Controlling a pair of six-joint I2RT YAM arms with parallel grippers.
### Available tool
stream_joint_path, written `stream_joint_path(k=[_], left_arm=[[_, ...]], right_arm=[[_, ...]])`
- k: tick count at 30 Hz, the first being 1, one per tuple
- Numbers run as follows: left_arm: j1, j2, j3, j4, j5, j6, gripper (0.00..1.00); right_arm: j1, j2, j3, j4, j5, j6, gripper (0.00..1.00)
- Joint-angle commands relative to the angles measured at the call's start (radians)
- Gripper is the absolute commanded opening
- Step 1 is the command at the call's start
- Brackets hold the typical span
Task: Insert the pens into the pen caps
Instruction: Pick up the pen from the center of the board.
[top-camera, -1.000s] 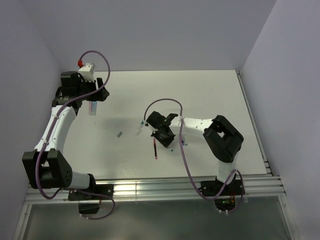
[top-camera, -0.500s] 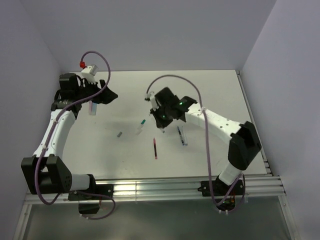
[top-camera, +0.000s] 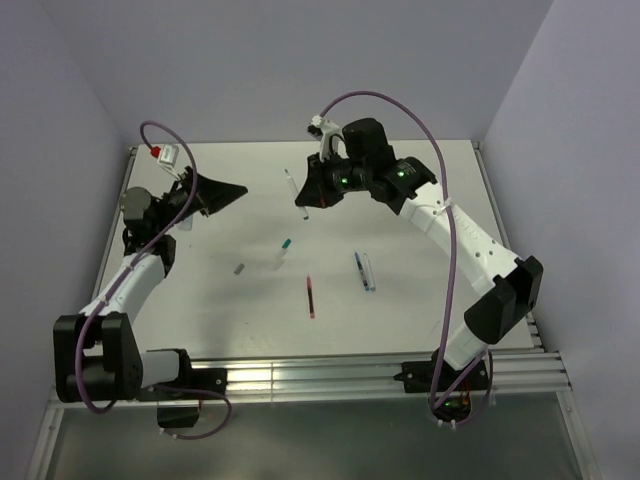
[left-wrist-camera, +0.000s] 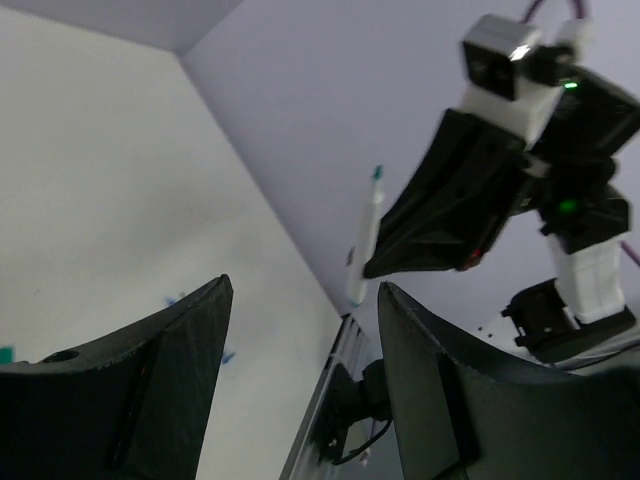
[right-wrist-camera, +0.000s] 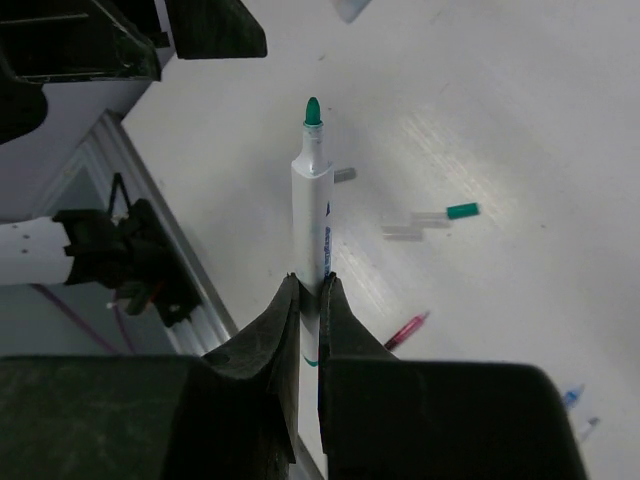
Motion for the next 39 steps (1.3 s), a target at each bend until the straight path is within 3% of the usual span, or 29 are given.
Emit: stream_joint_path(k=[1, 13, 29, 36, 38, 39], left_arm=[[-0.054, -0.017, 0.024, 0.352, 0.002, -0.222, 0.66], [-0.186, 0.052, 0.120, 0.180, -0.018, -0.144, 0.63], [-0.269, 0.082, 0.174, 0.053, -0.040, -0.066, 0.57], [-0.278, 0.085, 0.168, 0.057, -0.045, -0.073, 0.34], [-0.281, 0.089, 0.174, 0.054, -0.045, -0.073, 0.22], [-0.284, 0.092, 0.176, 0.059, -0.043, -0.076, 0.10]], right_arm=[[-0.001, 0.001, -0.016, 0.071, -0.122, 0.080, 0.00], [0.018, -0.031, -0.046, 0.105, -0.157, 0.107, 0.00], [0.035, -0.046, -0.042, 0.114, -0.160, 0.118, 0.00], [0.035, -0.042, -0.036, 0.116, -0.168, 0.124, 0.00], [0.035, -0.037, -0.031, 0.117, -0.177, 0.124, 0.00], [0.035, -0.032, -0.030, 0.117, -0.180, 0.126, 0.00]])
